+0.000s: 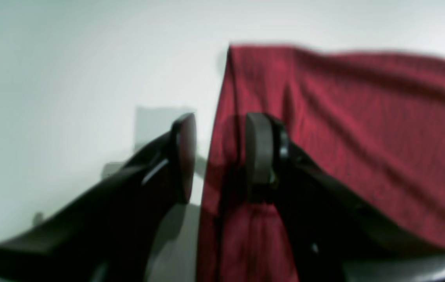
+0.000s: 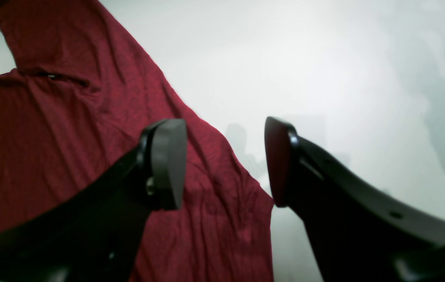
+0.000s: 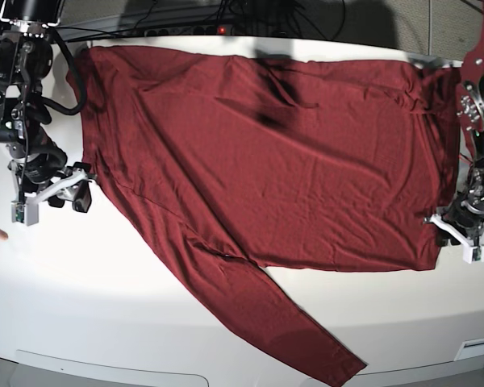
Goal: Fold the T-shirt properly
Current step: 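Move the left gripper along the shirt side to the hem corner, then move the right gripper to the hem corner and grasp both hem corners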
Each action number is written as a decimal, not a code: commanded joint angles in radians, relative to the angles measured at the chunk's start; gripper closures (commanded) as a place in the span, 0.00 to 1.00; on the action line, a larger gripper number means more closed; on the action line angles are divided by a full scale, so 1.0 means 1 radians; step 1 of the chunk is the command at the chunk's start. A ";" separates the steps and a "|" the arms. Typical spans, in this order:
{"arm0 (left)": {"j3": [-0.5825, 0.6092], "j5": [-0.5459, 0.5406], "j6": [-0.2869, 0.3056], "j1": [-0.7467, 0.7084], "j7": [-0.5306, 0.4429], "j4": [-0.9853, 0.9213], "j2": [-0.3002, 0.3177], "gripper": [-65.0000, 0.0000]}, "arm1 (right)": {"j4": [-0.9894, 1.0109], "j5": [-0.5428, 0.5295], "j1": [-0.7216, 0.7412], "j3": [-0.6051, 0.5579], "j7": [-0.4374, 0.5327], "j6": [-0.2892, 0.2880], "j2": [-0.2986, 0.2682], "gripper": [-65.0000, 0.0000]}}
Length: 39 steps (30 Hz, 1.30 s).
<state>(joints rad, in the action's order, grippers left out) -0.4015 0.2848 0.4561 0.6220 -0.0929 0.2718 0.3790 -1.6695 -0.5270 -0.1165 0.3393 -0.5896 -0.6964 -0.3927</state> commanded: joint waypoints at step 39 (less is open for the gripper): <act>-0.002 -0.200 0.061 -0.038 0.064 0.014 0.004 1.00 | 0.344 0.113 0.397 -0.304 -0.016 0.028 0.034 0.50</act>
<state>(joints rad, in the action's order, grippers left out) -0.4034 0.0757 0.5232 0.5667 -0.0483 0.2806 0.3683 -1.3048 -0.4145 0.2543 0.0299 -0.6285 -0.6666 -0.3447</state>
